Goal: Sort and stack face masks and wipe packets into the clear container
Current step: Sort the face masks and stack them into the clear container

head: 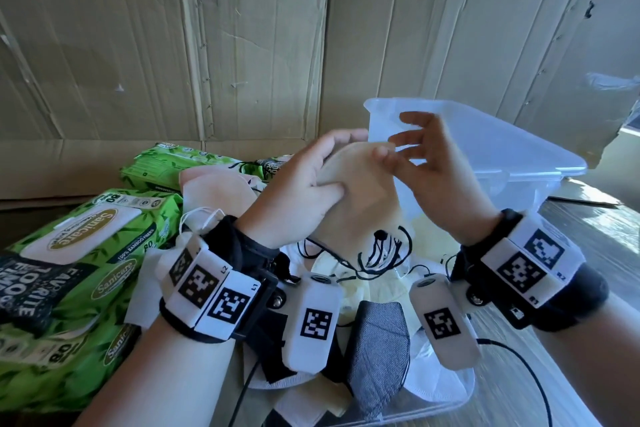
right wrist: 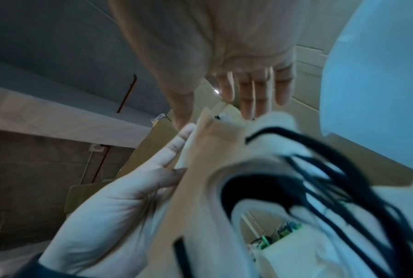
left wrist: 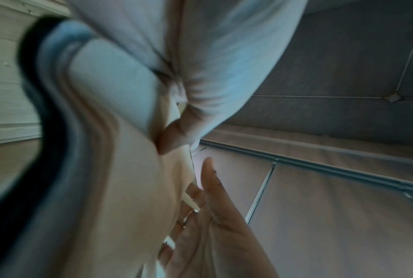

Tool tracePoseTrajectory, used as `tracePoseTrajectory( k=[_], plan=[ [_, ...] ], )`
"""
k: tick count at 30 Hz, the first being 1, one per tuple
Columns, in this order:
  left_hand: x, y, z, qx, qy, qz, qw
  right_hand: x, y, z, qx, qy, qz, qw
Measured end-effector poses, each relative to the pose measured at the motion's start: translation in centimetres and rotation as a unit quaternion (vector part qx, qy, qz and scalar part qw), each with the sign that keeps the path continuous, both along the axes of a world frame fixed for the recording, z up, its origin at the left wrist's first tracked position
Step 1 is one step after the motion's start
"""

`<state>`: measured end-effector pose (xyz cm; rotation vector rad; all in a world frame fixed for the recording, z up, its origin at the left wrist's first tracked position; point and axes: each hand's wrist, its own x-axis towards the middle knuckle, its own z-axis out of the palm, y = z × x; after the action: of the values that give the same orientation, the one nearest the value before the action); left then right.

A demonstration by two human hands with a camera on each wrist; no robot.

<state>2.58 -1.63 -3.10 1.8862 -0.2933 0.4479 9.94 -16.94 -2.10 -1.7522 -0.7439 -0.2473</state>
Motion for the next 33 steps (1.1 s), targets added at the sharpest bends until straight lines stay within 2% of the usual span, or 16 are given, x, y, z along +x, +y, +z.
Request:
tracePoseTrajectory(
  k=[4, 7, 9, 11, 15, 16, 18, 20, 22, 26, 28, 29, 31, 33],
  plan=[
    [0.1, 0.2, -0.1, 0.003, -0.048, 0.016, 0.999, -0.2, 0.0, -1.2, -0.056, 0.098, 0.131, 0.985],
    [0.1, 0.2, -0.1, 0.036, -0.062, 0.021, 0.997, 0.1, -0.1, -1.4, -0.020, 0.110, 0.164, 0.980],
    [0.1, 0.1, -0.2, 0.043, -0.034, 0.026, 0.998, 0.3, -0.2, -1.3, 0.002, 0.115, 0.179, 0.977],
    [0.2, 0.1, -0.2, 0.031, -0.019, 0.036, 0.999, 0.4, -0.5, -1.3, -0.003, 0.118, 0.186, 0.975],
    [0.3, 0.6, 0.0, 0.003, -0.037, 0.079, 0.996, 0.6, -1.1, -1.6, -0.094, 0.074, 0.157, 0.980],
    [0.3, 0.9, 0.1, -0.011, -0.047, 0.097, 0.994, 0.8, -1.5, -1.5, -0.084, 0.069, 0.137, 0.985],
    [0.4, 1.7, 0.3, -0.032, -0.063, 0.129, 0.989, 1.5, -2.2, -1.2, -0.005, 0.084, 0.102, 0.991],
    [0.3, 2.2, 0.4, -0.033, -0.065, 0.134, 0.988, 1.8, -2.6, -0.6, 0.039, 0.100, 0.100, 0.989],
    [0.1, 2.3, 0.6, -0.019, -0.071, 0.140, 0.988, 1.7, -2.5, -0.6, 0.000, 0.109, 0.118, 0.987],
    [-0.1, 2.8, 0.7, 0.019, -0.072, 0.152, 0.986, 1.5, -2.2, -1.8, -0.171, 0.121, 0.121, 0.970],
    [-0.3, 3.0, 0.8, 0.041, -0.066, 0.148, 0.986, 1.3, -2.3, -2.3, -0.286, 0.121, 0.134, 0.941],
    [-0.3, 3.1, 0.7, 0.049, -0.062, 0.147, 0.986, 1.1, -2.4, -2.8, -0.365, 0.114, 0.147, 0.912],
    [-0.2, 3.1, 0.6, 0.062, -0.059, 0.151, 0.985, 0.0, -2.1, -4.1, -0.521, 0.089, 0.175, 0.831],
    [-0.1, 3.1, 0.6, 0.068, -0.054, 0.153, 0.984, -1.4, -1.6, -5.7, -0.613, 0.059, 0.193, 0.764]
  ],
)
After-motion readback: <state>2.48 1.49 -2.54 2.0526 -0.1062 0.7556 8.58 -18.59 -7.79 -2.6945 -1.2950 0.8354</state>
